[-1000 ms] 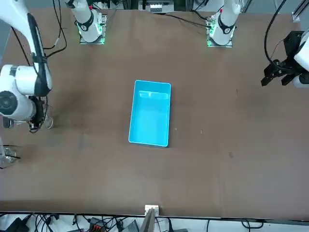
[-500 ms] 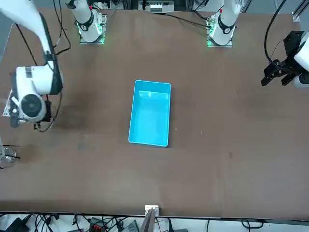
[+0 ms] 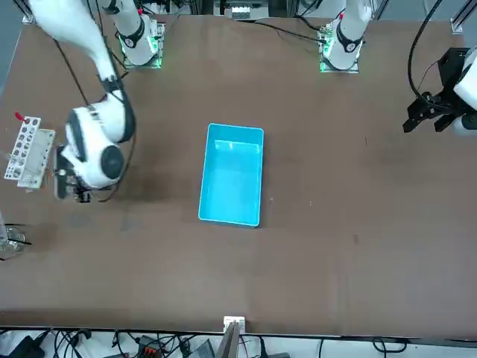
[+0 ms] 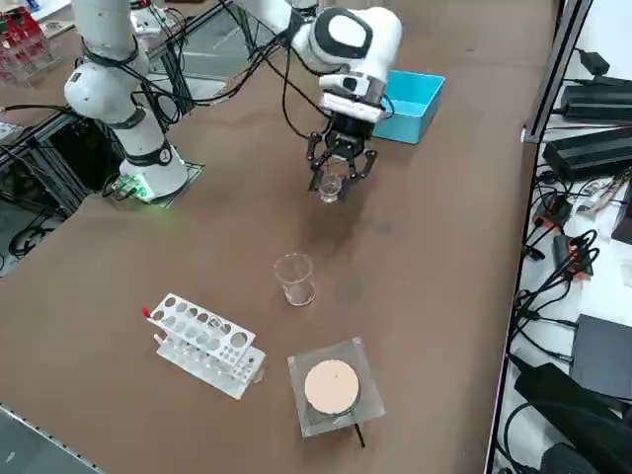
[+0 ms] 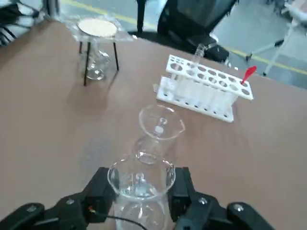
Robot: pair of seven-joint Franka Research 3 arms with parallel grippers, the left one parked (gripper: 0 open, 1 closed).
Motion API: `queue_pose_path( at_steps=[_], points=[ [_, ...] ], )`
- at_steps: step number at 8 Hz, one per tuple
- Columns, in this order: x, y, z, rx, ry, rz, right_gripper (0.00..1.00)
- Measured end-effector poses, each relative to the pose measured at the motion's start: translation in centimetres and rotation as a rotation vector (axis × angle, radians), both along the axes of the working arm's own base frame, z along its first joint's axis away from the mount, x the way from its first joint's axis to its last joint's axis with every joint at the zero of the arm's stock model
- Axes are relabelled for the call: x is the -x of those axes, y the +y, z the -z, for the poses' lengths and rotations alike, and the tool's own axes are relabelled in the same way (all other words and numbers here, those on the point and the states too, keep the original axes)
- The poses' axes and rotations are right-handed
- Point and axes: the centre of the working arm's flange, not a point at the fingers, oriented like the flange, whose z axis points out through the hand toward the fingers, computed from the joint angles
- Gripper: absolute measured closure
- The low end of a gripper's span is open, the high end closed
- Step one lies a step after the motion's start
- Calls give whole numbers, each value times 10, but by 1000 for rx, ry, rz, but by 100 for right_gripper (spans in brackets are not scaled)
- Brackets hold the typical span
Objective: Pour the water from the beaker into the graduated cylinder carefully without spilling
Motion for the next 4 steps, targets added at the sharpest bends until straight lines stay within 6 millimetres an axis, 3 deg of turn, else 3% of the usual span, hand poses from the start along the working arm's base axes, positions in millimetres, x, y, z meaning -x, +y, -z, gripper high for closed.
queue_pose_path(
  at_steps=[4],
  points=[
    [7,55,68,117,-141,-16,39]
  ],
)
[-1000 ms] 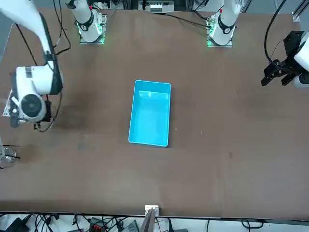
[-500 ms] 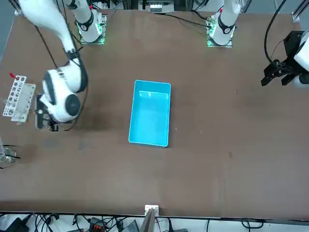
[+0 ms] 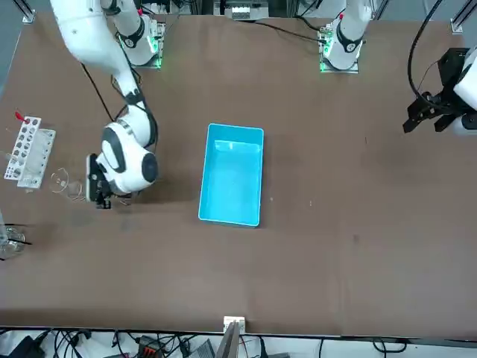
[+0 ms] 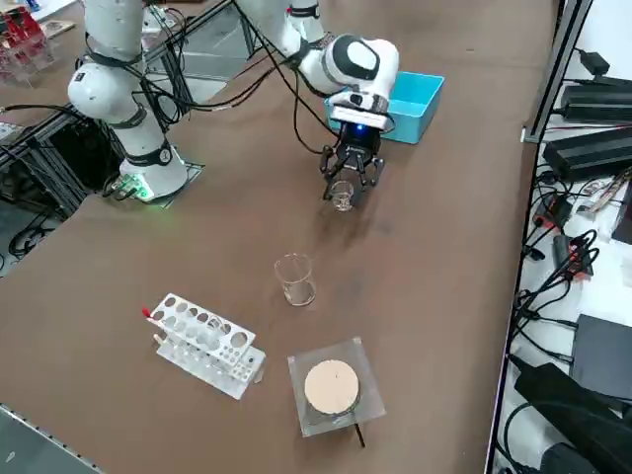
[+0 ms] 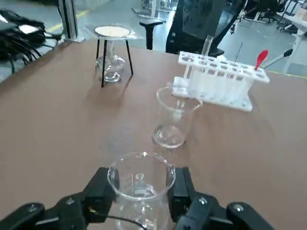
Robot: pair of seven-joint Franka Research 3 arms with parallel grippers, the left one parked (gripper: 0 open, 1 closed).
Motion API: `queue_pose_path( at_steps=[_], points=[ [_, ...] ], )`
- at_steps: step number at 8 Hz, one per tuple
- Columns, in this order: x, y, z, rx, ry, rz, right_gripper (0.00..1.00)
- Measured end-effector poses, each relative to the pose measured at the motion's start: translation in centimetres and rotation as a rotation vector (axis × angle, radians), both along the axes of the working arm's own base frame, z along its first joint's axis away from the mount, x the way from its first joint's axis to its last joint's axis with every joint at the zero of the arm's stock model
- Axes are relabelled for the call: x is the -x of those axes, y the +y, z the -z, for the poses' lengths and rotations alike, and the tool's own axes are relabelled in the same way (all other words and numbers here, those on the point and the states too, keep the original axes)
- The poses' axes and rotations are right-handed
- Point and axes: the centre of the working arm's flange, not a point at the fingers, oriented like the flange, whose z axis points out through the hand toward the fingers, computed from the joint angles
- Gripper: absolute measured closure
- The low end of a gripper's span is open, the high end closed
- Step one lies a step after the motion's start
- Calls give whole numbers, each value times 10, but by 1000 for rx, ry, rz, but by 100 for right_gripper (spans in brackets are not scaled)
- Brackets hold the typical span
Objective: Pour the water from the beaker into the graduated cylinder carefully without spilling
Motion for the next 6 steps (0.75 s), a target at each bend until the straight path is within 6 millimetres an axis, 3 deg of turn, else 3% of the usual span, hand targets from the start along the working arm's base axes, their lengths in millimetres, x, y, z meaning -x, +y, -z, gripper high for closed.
queue_pose_path(
  at_steps=[3,6],
  points=[
    [-2,26,48,55,-99,8,39],
    [1,29,78,79,-134,24,39]
  ],
)
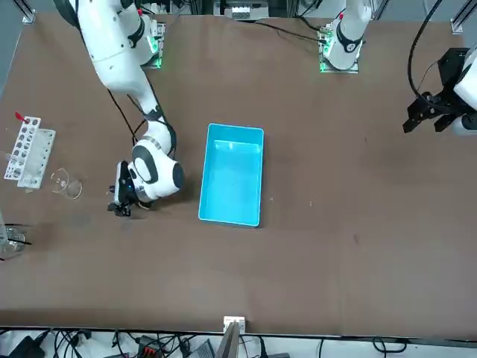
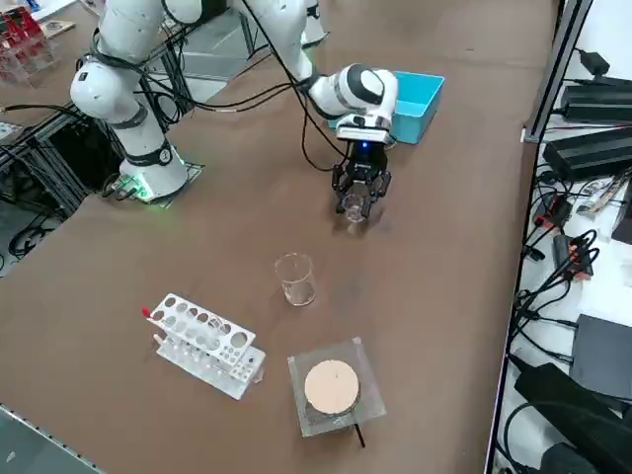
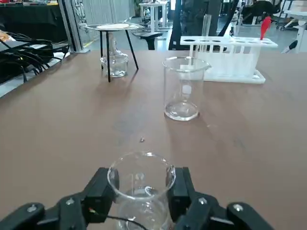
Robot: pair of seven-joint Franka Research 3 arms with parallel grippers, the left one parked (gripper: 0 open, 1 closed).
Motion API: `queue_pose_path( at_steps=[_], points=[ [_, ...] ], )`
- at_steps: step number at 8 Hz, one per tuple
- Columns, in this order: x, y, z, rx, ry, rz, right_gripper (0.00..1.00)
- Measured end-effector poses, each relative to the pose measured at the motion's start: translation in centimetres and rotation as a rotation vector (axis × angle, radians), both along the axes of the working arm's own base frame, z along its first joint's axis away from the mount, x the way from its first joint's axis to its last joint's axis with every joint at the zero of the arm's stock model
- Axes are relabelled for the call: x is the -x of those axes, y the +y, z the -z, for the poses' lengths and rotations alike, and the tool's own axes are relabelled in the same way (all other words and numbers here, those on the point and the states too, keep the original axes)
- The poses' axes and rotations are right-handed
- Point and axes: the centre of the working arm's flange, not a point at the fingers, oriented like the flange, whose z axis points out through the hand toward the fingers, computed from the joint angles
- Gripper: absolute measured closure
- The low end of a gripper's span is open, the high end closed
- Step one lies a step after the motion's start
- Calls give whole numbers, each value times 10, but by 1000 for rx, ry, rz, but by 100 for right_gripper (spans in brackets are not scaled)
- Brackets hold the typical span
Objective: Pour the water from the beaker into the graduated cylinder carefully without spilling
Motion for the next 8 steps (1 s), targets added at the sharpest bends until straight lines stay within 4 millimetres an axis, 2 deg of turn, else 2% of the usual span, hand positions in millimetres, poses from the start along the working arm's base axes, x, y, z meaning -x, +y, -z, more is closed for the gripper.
queue_pose_path(
  at_steps=[2,4,5,6,7,8],
  points=[
    [9,10,17,8,-12,-2,39],
    [13,16,26,14,-16,-6,38],
    [12,15,26,17,-18,-3,25],
    [11,13,24,18,-22,-2,5],
    [10,14,23,16,-25,-2,0],
    [8,16,21,13,-31,-3,0]
  ],
)
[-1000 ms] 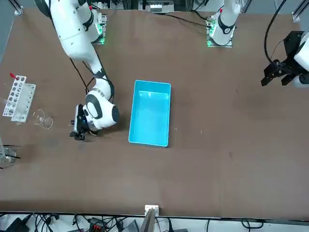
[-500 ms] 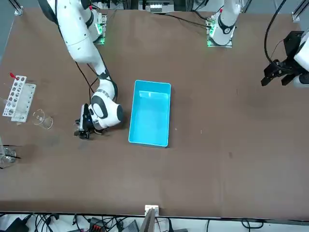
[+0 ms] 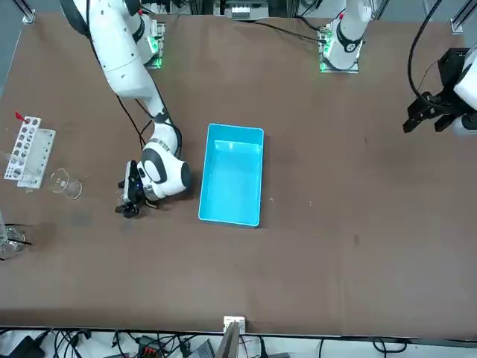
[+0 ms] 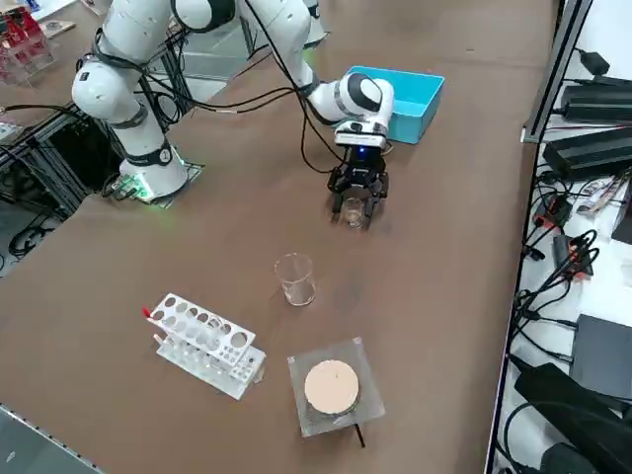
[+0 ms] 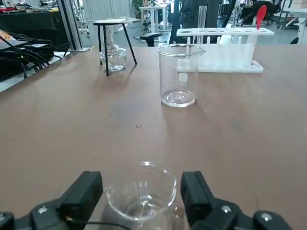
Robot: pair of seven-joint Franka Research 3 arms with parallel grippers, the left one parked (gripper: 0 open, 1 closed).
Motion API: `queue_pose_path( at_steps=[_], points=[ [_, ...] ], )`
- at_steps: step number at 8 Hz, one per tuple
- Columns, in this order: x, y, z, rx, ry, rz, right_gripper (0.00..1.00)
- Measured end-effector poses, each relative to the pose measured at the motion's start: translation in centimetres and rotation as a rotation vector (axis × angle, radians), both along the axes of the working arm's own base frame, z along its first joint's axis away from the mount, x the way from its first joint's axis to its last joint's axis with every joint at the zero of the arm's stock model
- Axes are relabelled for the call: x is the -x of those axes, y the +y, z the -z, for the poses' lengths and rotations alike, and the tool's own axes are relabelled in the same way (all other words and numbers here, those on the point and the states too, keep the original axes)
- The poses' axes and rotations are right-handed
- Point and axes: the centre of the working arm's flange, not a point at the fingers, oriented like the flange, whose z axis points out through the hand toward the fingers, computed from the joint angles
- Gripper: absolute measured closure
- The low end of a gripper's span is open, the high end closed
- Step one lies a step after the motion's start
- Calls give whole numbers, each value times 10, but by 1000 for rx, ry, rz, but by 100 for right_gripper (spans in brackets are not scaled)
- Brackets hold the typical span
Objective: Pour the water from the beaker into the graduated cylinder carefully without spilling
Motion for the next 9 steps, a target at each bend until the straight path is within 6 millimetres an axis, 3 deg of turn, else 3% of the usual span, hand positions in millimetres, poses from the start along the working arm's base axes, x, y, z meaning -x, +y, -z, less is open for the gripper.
queue_pose_path(
  at_steps=[2,4,7,9],
  points=[
    [-8,13,-11,-35,-1,0,0],
    [-17,42,-37,-136,32,24,0],
    [-19,60,-76,-236,112,45,0],
    [-24,64,-121,-330,187,20,0]
  ],
)
